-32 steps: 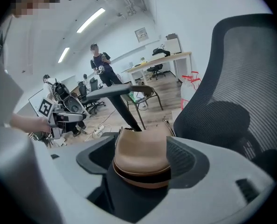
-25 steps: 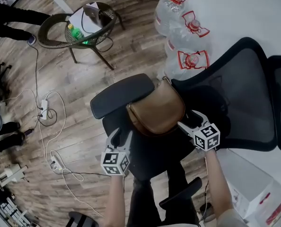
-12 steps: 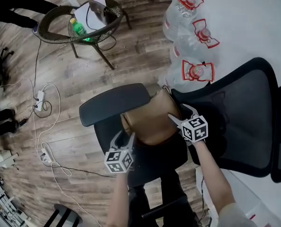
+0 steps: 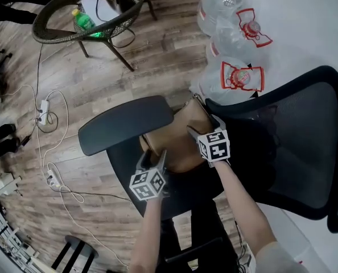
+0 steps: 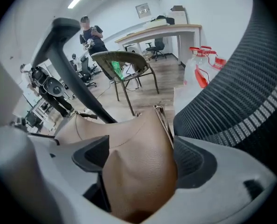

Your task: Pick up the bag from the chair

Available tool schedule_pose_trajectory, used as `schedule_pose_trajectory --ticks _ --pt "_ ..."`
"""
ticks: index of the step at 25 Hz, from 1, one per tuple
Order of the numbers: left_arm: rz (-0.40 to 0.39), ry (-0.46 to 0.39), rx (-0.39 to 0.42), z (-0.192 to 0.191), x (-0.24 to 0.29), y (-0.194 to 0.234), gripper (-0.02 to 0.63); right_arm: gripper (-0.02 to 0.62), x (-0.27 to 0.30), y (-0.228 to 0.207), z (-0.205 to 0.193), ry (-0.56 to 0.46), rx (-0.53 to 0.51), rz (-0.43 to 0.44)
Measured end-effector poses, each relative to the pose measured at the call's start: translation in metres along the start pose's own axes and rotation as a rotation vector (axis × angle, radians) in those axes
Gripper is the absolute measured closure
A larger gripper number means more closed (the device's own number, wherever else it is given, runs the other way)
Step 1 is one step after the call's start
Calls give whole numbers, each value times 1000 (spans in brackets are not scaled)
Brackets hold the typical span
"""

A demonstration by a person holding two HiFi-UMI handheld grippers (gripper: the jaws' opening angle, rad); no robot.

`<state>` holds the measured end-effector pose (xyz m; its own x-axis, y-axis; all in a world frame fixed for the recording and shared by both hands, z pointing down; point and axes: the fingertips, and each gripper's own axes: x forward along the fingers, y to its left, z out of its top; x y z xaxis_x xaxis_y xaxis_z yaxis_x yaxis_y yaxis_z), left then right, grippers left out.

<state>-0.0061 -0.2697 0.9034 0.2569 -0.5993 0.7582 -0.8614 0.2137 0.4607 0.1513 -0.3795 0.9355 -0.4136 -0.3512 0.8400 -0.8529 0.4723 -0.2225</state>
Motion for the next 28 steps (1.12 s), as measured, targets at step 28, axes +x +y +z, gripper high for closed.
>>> schedule_pose_trajectory --ticks 28 --pt "61 68 -4 -3 -21 26 440 86 12 11 -36 61 207 147"
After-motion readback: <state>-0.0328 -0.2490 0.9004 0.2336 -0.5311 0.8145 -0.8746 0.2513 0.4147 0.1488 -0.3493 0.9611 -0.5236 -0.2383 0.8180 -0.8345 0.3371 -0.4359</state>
